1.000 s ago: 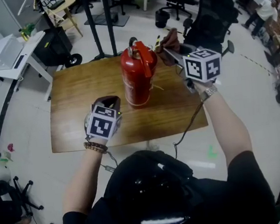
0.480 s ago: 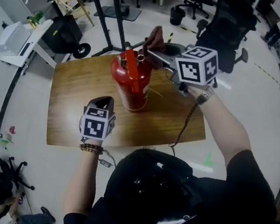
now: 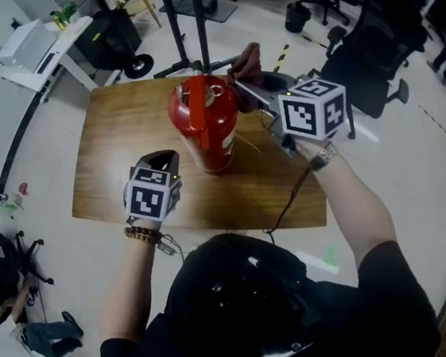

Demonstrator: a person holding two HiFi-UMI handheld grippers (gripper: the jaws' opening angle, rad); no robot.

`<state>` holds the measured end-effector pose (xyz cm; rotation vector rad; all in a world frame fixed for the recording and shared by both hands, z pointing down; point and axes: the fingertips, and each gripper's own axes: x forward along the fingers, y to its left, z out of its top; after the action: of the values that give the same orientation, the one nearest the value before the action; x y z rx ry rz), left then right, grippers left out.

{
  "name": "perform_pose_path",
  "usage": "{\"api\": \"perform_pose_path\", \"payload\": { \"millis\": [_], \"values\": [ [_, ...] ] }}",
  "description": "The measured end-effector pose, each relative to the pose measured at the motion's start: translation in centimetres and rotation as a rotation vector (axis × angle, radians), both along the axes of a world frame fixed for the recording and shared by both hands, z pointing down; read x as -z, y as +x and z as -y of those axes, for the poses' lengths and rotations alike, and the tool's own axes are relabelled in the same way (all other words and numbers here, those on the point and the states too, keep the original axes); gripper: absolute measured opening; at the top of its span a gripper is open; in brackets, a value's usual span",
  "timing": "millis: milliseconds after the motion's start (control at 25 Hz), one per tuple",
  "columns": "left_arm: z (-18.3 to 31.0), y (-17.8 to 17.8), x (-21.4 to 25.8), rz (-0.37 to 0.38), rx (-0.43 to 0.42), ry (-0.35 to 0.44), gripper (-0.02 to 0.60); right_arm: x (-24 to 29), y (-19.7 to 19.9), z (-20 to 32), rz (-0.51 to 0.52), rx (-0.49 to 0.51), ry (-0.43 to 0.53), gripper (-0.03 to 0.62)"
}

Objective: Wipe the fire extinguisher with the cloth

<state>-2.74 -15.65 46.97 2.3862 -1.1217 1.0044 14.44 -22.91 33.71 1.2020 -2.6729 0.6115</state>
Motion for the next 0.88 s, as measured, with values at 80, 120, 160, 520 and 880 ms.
{"api": "perform_pose_path", "payload": {
  "millis": [80, 120, 160, 520, 880],
  "values": [
    [-0.1, 0.0, -0.2, 0.006, 0.007, -0.004, 0.0, -1.0, 0.1, 0.1, 0.004, 0.004, -0.019, 0.121],
    [-0.2, 0.0, -0.3, 0.01, 0.01, -0.006, 0.0, -1.5, 0.0, 0.1, 0.007, 0.005, -0.028, 0.12],
    [-0.3, 0.0, -0.4, 0.013, 0.014, -0.009, 0.0, -2.0, 0.0, 0.2, 0.007, 0.006, -0.036, 0.12],
    [-0.4, -0.5, -1.7, 0.039, 0.049, -0.046, 0.0, -6.8, -0.8, 1.3, -0.042, 0.035, -0.098, 0.12],
    [-0.5, 0.2, -2.7, 0.053, 0.061, -0.069, 0.0, -12.1, -1.0, 1.4, -0.093, 0.075, -0.174, 0.12]
  ]
}}
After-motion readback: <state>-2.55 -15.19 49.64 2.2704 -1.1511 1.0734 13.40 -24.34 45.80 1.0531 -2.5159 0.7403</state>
